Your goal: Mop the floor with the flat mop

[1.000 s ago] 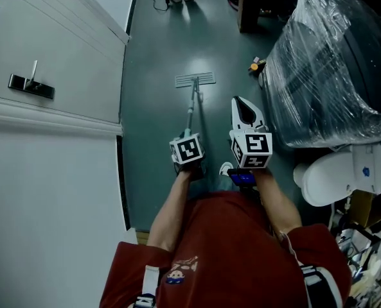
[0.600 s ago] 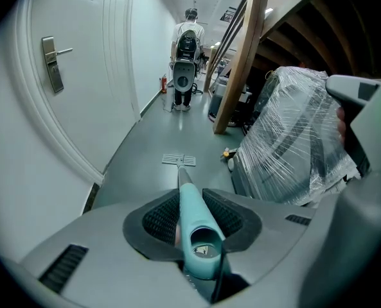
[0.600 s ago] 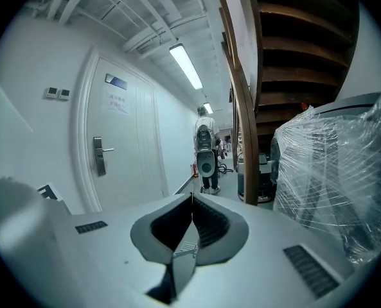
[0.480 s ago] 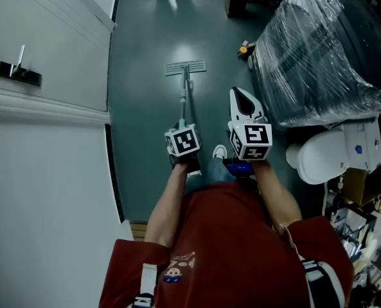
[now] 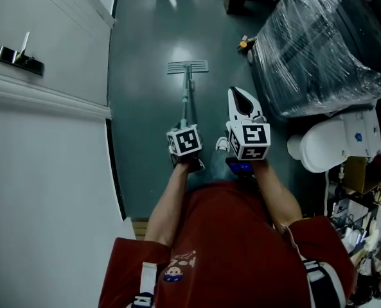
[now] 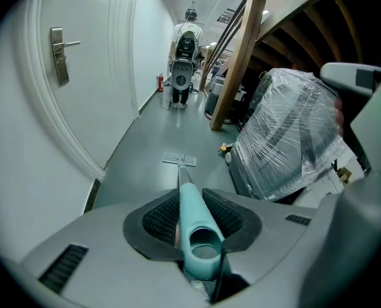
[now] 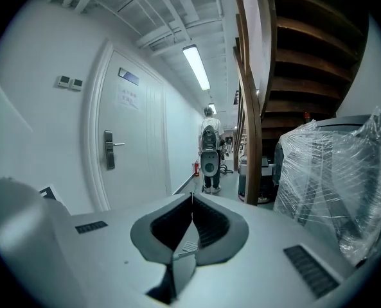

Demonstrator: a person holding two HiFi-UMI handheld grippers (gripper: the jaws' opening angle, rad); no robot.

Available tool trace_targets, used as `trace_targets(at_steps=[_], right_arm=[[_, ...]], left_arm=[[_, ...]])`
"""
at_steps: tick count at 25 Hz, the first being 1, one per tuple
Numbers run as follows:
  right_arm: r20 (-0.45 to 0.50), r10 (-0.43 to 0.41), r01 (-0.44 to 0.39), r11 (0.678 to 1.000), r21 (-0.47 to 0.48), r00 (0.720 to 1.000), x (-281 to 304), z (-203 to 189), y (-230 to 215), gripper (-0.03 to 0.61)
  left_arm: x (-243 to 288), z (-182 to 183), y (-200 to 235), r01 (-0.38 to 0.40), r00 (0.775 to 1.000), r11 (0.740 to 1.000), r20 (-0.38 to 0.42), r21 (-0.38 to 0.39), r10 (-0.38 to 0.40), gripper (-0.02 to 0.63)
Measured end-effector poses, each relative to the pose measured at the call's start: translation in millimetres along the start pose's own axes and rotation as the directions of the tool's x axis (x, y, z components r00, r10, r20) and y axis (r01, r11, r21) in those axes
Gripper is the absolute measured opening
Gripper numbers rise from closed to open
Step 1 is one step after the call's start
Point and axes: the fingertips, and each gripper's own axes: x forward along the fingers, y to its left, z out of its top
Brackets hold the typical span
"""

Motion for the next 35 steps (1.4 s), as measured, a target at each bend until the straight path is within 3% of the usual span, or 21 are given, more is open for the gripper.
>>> trace_targets(at_steps=[9, 17, 24, 35], right_arm=[[-0.019, -0.029, 0.028, 1.0, -0.011, 0.999, -60, -27, 28, 0.018], [-0.015, 0.026, -0.026, 1.0, -0.008, 1.0, -104, -42, 42, 0.018], [0.007, 0.08, -0.08, 0.997, -0.001, 0.997, -159, -47, 23, 0.018], [0.036, 0.094, -0.096, 0.994, 0.049, 0.995, -245, -79, -27, 0.018]], left_arm=[[-28, -62, 9, 0.019, 1.0, 1.0, -0.008, 0.008, -0.019, 0.124], [-64, -111, -1, 0.002, 1.0, 1.0, 0.01, -0.022, -0.002, 0.124], [-94, -161, -42, -0.037, 0.999, 0.999, 0.01, -0.032, 0.037, 0.124], [-125, -231, -102, -0.081, 0.997, 0.996, 0.0, -0.041, 0.081, 0.124]])
